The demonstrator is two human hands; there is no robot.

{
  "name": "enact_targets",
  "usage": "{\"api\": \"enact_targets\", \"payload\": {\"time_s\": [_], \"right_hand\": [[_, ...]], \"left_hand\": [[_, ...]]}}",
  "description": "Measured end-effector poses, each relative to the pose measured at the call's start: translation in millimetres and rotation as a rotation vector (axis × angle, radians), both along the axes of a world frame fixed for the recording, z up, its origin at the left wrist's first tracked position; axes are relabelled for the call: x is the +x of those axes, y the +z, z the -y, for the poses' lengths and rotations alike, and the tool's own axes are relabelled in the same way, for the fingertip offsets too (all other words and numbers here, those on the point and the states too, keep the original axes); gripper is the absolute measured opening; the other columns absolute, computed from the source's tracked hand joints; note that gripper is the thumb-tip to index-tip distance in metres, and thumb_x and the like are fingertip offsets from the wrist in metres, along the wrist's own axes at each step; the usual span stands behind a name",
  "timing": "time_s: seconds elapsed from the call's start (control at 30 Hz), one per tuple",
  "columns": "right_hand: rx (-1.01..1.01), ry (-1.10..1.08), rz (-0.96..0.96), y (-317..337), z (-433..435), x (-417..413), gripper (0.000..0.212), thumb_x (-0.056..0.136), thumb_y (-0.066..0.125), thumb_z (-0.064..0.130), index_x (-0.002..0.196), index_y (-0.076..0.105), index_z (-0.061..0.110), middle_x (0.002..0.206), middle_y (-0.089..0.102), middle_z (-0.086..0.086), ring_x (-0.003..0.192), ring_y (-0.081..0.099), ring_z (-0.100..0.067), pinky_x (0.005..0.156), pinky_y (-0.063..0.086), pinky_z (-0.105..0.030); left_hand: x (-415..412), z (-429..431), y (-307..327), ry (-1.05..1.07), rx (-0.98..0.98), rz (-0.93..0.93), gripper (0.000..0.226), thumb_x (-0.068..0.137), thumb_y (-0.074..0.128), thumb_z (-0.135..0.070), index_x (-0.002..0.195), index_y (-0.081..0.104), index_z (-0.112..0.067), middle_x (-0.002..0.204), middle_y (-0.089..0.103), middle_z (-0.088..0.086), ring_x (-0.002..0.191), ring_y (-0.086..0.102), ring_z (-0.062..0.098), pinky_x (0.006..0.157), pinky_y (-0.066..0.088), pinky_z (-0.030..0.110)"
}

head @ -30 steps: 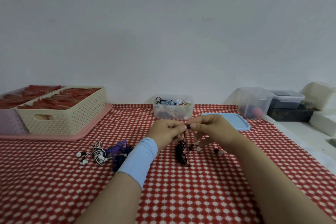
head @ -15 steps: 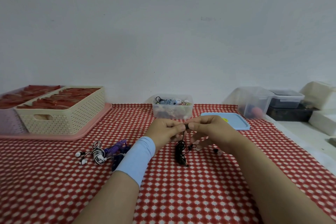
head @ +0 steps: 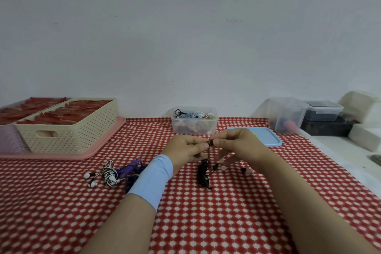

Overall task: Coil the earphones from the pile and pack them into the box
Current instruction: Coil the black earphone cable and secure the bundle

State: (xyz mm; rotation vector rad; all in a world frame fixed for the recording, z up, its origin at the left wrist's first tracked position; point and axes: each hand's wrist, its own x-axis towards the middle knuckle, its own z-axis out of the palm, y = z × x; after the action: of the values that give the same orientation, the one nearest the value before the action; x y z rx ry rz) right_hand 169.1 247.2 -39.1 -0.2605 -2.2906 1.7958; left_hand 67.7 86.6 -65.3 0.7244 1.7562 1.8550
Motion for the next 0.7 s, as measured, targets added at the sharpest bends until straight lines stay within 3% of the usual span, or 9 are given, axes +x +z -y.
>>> {"api": "enact_targets", "payload": {"time_s": [0.07, 0.17, 0.3, 0.53, 0.63, 0.7], "right_hand": [[0.007, 0.001, -0.01, 0, 0, 1, 0.014, 0.091, 0.072, 0.01, 0.104, 0.077, 0.013, 0.091, 0.078, -0.01, 0.068, 0.072, -0.021, 0.065, 0.063, -0.041], [0.052, 0.003, -0.032, -1, 1, 1, 0.016, 0.087, 0.075, 0.006, 0.102, 0.077, 0.012, 0.082, 0.075, -0.011, 0.067, 0.07, -0.021, 0.064, 0.062, -0.04], [0.126, -0.033, -0.066, -2, 1, -1, 0.012, 0.086, 0.076, 0.004, 0.095, 0.079, 0.011, 0.073, 0.075, -0.01, 0.061, 0.069, -0.017, 0.058, 0.061, -0.033], [0.228, -0.022, -0.07, -1, 0, -2, 0.011, 0.087, 0.076, 0.008, 0.095, 0.08, 0.014, 0.077, 0.076, -0.004, 0.06, 0.069, -0.015, 0.055, 0.058, -0.026], [0.374, -0.067, -0.02, 3, -9, 0, 0.008, 0.089, 0.076, 0.017, 0.095, 0.079, 0.021, 0.083, 0.077, 0.002, 0.057, 0.065, -0.005, 0.054, 0.051, -0.02], [0.569, -0.083, 0.077, 5, -20, 3, 0.007, 0.089, 0.073, 0.021, 0.09, 0.079, 0.025, 0.086, 0.076, 0.01, 0.065, 0.064, 0.004, 0.067, 0.051, -0.02]], "left_hand": [[0, 0, -1, 0.023, 0.0, -0.002, 0.017, 0.089, 0.067, -0.002, 0.105, 0.073, -0.002, 0.08, 0.074, 0.007, 0.07, 0.062, 0.015, 0.074, 0.06, 0.028], [-1, -1, -3, 0.038, -0.014, -0.004, 0.015, 0.088, 0.07, -0.005, 0.103, 0.075, -0.005, 0.09, 0.071, 0.013, 0.069, 0.063, 0.014, 0.071, 0.058, 0.026], [0, -2, -3, 0.024, -0.026, 0.016, 0.016, 0.089, 0.071, -0.011, 0.101, 0.075, -0.002, 0.095, 0.073, 0.016, 0.068, 0.064, 0.013, 0.07, 0.057, 0.025], [1, -4, -3, 0.044, -0.077, -0.024, 0.01, 0.089, 0.072, -0.016, 0.096, 0.075, -0.01, 0.076, 0.07, -0.001, 0.067, 0.064, 0.009, 0.07, 0.057, 0.024], [0, -4, -2, 0.08, -0.121, -0.085, 0.007, 0.087, 0.073, -0.014, 0.094, 0.074, -0.014, 0.076, 0.069, 0.001, 0.07, 0.065, 0.01, 0.074, 0.06, 0.029], [-1, -4, -2, 0.096, -0.138, -0.111, 0.01, 0.086, 0.073, -0.011, 0.096, 0.071, -0.013, 0.077, 0.067, 0.004, 0.071, 0.064, 0.012, 0.078, 0.061, 0.035]]}}
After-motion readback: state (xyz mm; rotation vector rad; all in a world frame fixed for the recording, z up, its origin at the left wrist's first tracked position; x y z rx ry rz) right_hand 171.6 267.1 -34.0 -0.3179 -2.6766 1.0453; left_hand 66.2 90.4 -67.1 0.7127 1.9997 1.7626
